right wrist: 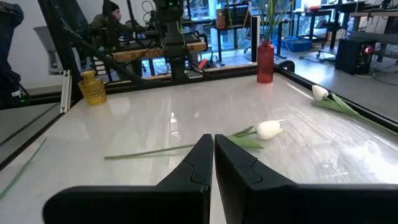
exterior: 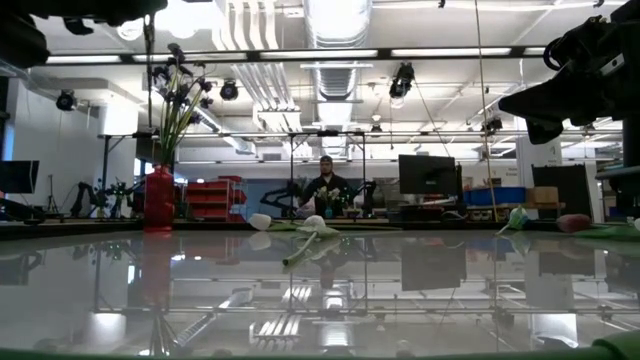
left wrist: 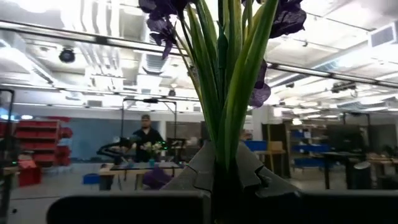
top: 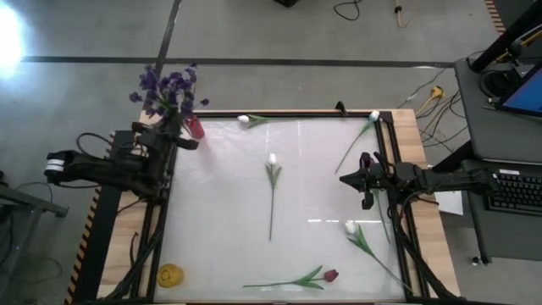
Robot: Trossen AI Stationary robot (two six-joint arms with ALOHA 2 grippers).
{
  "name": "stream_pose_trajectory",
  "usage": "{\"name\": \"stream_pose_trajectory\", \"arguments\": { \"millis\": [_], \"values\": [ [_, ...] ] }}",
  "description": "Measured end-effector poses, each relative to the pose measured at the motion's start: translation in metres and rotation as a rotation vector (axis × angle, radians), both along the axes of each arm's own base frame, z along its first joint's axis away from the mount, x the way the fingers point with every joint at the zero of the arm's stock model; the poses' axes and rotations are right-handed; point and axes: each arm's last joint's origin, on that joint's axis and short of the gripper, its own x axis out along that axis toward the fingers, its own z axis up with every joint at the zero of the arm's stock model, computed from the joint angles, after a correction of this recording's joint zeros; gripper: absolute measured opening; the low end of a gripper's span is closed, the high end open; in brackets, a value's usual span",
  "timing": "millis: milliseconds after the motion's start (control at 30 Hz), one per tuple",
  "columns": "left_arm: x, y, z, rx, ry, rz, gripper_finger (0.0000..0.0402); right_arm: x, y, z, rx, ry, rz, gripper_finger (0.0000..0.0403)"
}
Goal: Sort flowers into vase by color
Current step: Put the violet flowers into the red vase
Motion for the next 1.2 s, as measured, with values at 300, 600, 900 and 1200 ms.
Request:
{"name": "stream_pose_trajectory", "arguments": {
  "millis": [300, 600, 900, 1200],
  "values": [
    [-0.015, 0.008, 0.000, -0.053, -0.046, 0.105, 0.0000, 0.000, 0.000, 0.000, 0.000, 0.000, 0.000, 0.0009],
    [-0.022, 0.030, -0.004, -0.019, -0.185, 0.220, 0.0000, 0.000, 0.000, 0.000, 0.000, 0.000, 0.000, 0.0009],
    [-0.014, 0.064, -0.018, -0.052, -0.221, 0.362, 0.0000, 0.000, 0.000, 0.000, 0.000, 0.000, 0.000, 0.0009],
    [-0.016, 0.092, -0.031, -0.077, -0.256, 0.480, 0.0000, 0.000, 0.000, 0.000, 0.000, 0.000, 0.000, 0.0009]
  ]
}}
